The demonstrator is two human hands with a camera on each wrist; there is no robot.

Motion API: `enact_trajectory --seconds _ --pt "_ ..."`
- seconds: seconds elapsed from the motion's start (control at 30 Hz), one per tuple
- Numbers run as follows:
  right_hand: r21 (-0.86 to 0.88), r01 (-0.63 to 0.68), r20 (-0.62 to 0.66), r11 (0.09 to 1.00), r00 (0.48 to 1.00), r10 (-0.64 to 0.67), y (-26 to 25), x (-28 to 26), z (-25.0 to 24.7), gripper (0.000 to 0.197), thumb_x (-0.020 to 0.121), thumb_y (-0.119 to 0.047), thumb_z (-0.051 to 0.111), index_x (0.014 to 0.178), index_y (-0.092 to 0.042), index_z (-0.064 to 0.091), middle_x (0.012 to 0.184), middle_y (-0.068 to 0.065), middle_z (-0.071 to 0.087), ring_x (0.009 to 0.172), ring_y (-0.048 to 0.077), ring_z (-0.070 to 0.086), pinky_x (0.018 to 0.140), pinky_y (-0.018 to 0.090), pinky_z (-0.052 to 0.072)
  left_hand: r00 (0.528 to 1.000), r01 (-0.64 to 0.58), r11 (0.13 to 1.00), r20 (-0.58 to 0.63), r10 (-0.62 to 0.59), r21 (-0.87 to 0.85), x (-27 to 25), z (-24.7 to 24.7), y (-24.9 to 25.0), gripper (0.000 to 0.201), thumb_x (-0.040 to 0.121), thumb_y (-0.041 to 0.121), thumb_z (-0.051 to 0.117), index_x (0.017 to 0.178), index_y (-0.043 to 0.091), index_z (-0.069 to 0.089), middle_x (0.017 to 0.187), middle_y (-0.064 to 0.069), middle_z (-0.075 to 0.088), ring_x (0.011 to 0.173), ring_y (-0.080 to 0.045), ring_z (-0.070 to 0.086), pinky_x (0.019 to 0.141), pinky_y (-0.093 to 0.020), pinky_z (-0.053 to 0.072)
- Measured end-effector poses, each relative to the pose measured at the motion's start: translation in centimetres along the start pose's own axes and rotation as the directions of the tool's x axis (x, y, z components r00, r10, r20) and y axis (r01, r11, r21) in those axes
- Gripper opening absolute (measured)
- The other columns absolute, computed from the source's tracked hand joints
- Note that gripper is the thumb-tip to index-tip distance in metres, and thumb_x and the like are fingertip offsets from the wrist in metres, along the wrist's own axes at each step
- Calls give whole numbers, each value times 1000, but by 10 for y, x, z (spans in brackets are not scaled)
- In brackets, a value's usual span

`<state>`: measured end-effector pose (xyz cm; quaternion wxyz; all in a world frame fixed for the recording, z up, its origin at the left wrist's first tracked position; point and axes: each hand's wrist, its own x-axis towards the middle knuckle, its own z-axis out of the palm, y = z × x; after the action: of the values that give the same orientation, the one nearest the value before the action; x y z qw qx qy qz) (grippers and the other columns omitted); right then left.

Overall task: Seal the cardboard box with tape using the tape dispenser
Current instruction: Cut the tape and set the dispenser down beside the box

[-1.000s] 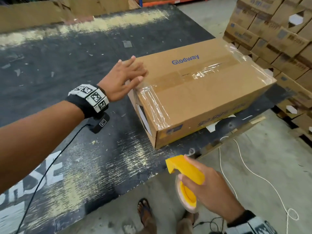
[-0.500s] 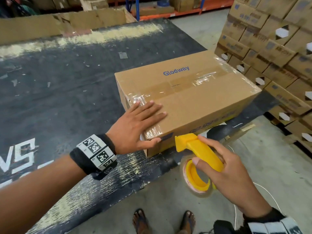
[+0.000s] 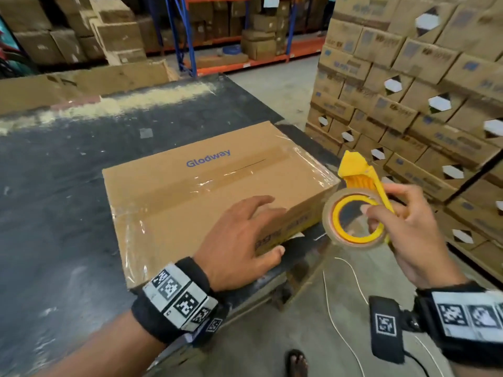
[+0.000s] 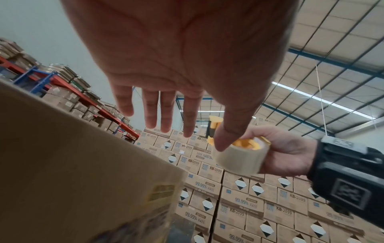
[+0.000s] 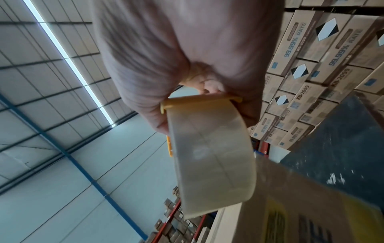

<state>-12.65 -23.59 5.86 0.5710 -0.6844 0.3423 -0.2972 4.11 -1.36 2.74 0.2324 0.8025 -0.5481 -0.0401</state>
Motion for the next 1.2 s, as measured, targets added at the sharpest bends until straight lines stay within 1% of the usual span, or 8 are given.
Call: enact_trajectory --seconds 0.23,0.43,0.63,0.8,0.97,1.03,1.1,1.2 --pt "-140 -51 -61 989 997 43 47 147 -53 37 77 -18 80 112 -18 68 99 2 71 98 23 69 86 42 56 998 54 993 -17 -52 101 124 61 47 69 85 54 56 149 34 40 165 0 29 152 -23 25 123 -45 23" --pt "-467 -36 86 883 993 86 118 236 -49 23 70 -45 77 87 -29 77 85 1 76 89 27 71 86 40 54 979 197 934 -8 -204 299 176 101 44 69 94 50 39 158 36 18 170 4 17 156 -20 15 125 -50 17" --pt "-556 7 244 831 957 156 159 269 -26 19 77 -38 76 79 -20 81 74 6 74 80 25 68 72 29 44 975 217 915 -30 -220 341 175 106 45 65 98 40 38 159 36 17 169 5 20 156 -19 20 123 -49 22" --pt "-561 -41 239 827 948 209 174 278 -18 20 77 -34 75 66 -18 74 54 -2 61 68 23 60 67 27 39 973 228 914 -42 -227 335 174 106 47 65 98 39 38 159 37 17 169 8 20 156 -17 19 124 -48 21" --pt "-592 -36 250 805 942 226 174 283 -17 19 76 -34 77 75 -15 80 61 2 66 77 27 66 69 30 44 971 240 940 -59 -232 243 173 103 48 63 101 49 37 159 37 16 167 10 25 156 -11 16 125 -45 19" --pt "-612 -13 242 791 949 203 168 282 -18 31 74 -38 78 97 -18 81 80 3 72 89 27 69 78 33 50 965 251 962 -101 -241 108 168 97 50 61 102 51 40 158 34 24 160 9 36 152 -10 26 123 -44 25" --pt "-607 64 215 792 973 86 156 278 -18 59 71 -49 76 123 -21 71 111 5 72 102 23 68 90 39 53 950 269 963 -168 -264 7 154 88 50 57 101 49 46 154 31 35 154 7 43 147 -11 34 120 -43 31" --pt "-489 314 285 814 939 -191 123 252 -9 50 82 -44 72 127 -23 64 121 -1 64 105 13 60 88 31 45 911 342 940 -243 -332 -1 111 74 42 54 100 50 48 150 33 40 151 11 43 146 -8 33 120 -45 31"
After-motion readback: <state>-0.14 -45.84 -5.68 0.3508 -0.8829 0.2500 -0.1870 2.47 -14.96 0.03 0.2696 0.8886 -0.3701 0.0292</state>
